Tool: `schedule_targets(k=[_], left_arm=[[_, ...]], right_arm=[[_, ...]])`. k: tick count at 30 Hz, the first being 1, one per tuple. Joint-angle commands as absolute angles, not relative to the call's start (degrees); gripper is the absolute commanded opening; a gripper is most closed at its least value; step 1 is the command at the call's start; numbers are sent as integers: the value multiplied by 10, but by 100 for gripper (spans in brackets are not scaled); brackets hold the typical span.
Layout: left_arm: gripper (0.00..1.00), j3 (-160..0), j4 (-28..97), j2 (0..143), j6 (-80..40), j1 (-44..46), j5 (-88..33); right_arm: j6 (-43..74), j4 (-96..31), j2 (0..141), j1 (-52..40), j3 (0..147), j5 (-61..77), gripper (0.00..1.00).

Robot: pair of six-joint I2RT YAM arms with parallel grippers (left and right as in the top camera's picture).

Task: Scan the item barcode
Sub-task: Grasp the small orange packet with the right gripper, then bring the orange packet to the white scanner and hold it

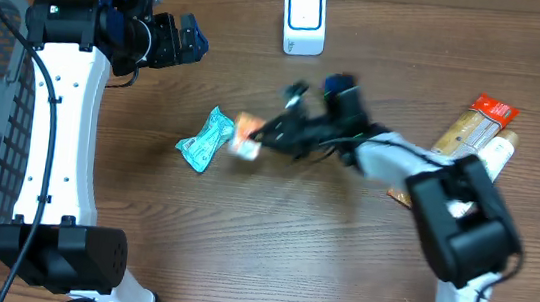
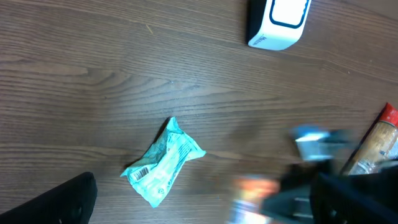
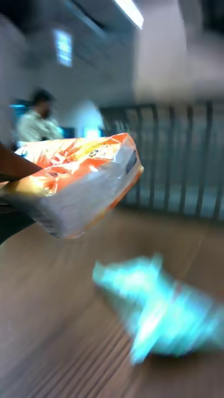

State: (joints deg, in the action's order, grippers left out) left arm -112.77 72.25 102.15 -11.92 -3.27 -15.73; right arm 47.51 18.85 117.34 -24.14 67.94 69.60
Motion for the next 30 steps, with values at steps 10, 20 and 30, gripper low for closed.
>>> schedule_targets(k=[10,20,30], left_arm=[[100,-1137,722,1021,-124,-33,-163],[100,-1137,722,1021,-124,-33,-163],[100,-1137,722,1021,-124,-33,-163]], right_arm=[[1049,850,1059,-125,713,894,4],[1122,889,1059,-99,717,893,4],[677,309,1065,-101,717,849,4]])
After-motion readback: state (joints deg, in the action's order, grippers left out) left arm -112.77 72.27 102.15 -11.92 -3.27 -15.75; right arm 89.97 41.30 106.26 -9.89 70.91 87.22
